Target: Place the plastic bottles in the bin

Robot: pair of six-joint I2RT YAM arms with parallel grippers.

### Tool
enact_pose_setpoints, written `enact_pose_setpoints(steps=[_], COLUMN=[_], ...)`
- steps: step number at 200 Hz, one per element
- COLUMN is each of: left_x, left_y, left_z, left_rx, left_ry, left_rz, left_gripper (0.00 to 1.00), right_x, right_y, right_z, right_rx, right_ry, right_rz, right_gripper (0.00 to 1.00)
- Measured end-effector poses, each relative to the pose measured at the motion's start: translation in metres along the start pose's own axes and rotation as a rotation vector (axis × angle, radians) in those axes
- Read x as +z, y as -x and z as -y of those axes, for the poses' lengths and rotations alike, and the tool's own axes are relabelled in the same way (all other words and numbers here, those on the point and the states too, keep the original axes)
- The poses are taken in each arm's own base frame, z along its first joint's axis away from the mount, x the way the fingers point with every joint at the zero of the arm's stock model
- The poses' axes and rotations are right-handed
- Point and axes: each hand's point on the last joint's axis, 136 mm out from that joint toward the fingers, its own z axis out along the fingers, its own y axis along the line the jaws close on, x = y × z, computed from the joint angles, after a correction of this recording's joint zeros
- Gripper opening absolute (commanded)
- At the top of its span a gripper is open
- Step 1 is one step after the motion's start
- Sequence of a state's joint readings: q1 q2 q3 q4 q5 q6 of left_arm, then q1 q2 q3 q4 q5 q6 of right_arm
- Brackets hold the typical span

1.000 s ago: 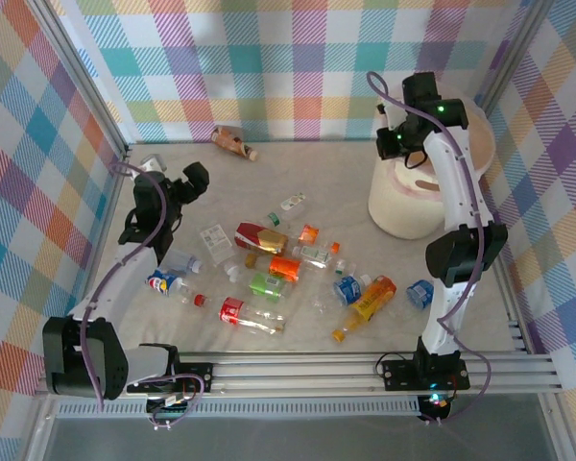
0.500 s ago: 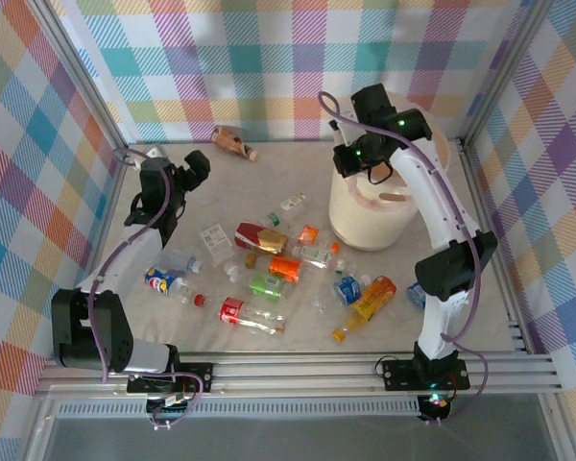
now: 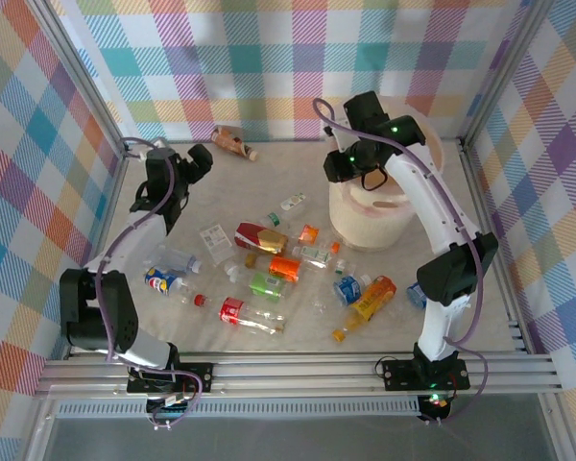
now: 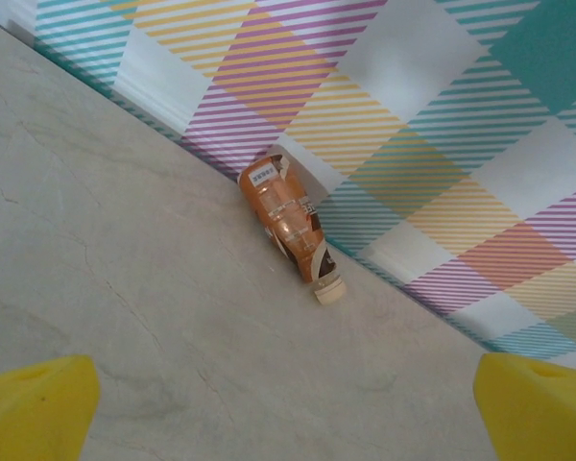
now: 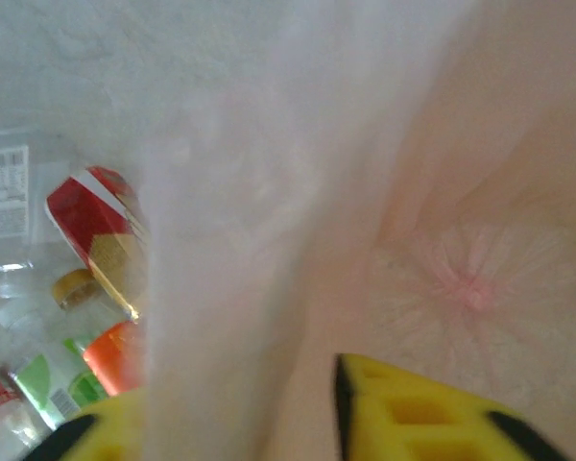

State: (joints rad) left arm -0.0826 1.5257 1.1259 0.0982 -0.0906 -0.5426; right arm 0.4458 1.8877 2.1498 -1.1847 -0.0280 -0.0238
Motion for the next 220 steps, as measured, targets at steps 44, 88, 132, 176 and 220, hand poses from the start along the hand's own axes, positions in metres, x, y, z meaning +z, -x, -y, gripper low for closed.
enact_pose_setpoints(steps=[44, 88, 132, 176, 220], left_x=[0.035, 0.076, 0.124, 0.174, 0.208], left_y=[0.002, 0.001, -0.008, -0.031, -0.065], left_z=[0.007, 0.012, 0.017, 0.027, 0.035], left_rx=[-0.036, -0.083, -0.112, -0.104, -0.093], left_ry=[0.011, 0.031, 0.073, 0.145, 0.182], left_rz=[-0.024, -0.052, -0.104, -0.176, -0.244], left_gripper=[1.0, 1.0, 1.0, 1.0, 1.0], right_x=[0.001, -0.005, -0.035, -0.072, -0.095], right_y=[-0.002, 0.0, 0.007, 0.015, 0.001], right_z=[0.004, 0.011, 0.021, 0.03, 0.043], right_rx=[0.018, 0.022, 0.024, 0.053, 0.096], right_ry=[-0.022, -0.068, -0.147, -0.224, -0.303], right_rz=[-0.006, 0.007, 0.083, 0.195, 0.288], right_gripper=[0.7, 1.0, 1.0, 1.0, 1.0])
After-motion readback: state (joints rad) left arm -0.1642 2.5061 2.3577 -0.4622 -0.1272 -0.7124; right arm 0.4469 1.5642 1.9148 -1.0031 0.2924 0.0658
